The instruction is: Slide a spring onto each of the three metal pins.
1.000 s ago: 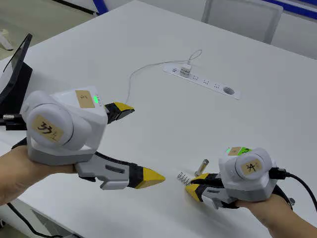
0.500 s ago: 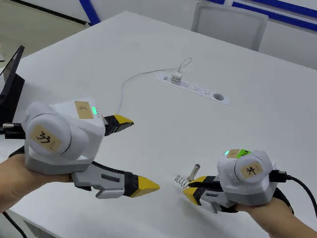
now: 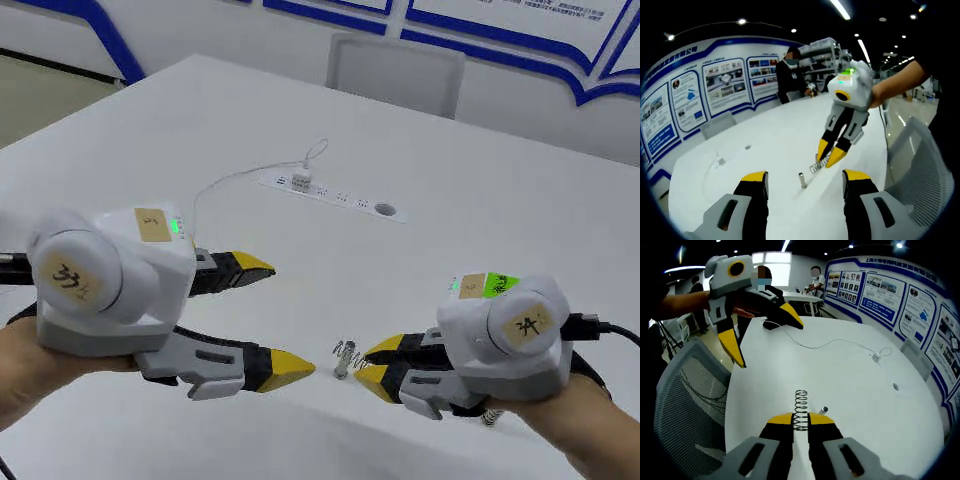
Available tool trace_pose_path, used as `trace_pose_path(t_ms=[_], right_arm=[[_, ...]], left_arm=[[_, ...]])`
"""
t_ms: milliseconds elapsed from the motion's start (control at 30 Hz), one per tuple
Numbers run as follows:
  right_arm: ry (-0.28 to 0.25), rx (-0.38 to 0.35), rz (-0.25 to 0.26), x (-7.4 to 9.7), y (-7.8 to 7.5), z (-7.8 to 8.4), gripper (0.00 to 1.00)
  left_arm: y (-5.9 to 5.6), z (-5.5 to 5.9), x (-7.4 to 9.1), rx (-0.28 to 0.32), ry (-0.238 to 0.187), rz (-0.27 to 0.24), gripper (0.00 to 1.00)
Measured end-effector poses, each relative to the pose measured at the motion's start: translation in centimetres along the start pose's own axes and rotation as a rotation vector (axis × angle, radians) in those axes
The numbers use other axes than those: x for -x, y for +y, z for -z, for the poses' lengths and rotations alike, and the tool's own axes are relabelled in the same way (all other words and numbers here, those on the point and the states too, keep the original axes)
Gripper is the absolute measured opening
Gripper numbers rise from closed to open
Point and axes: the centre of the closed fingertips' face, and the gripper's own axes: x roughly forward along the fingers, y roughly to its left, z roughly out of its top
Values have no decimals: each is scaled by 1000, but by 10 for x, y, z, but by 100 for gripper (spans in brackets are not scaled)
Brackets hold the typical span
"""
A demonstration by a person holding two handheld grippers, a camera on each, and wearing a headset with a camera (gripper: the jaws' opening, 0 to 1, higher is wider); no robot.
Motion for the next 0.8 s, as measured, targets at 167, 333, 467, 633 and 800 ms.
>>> trace_pose_path(t_ms=[167, 333, 467, 633, 800], right_arm=[[-12, 49, -14, 20, 11, -3, 10], [-12, 127, -35, 35, 23, -7, 10], [-5, 129, -49, 42, 30, -8, 10], [15, 158, -73, 46, 42, -5, 10], [25, 195, -95, 45, 48, -5, 10]], left_arm=[[-17, -4, -9, -22, -3, 74, 59], [-26, -13, -16, 20, -52, 111, 51], [-43, -5, -24, -7, -10, 171, 44], [-61, 1, -33, -34, 18, 233, 40], [-72, -3, -39, -37, 5, 268, 35]])
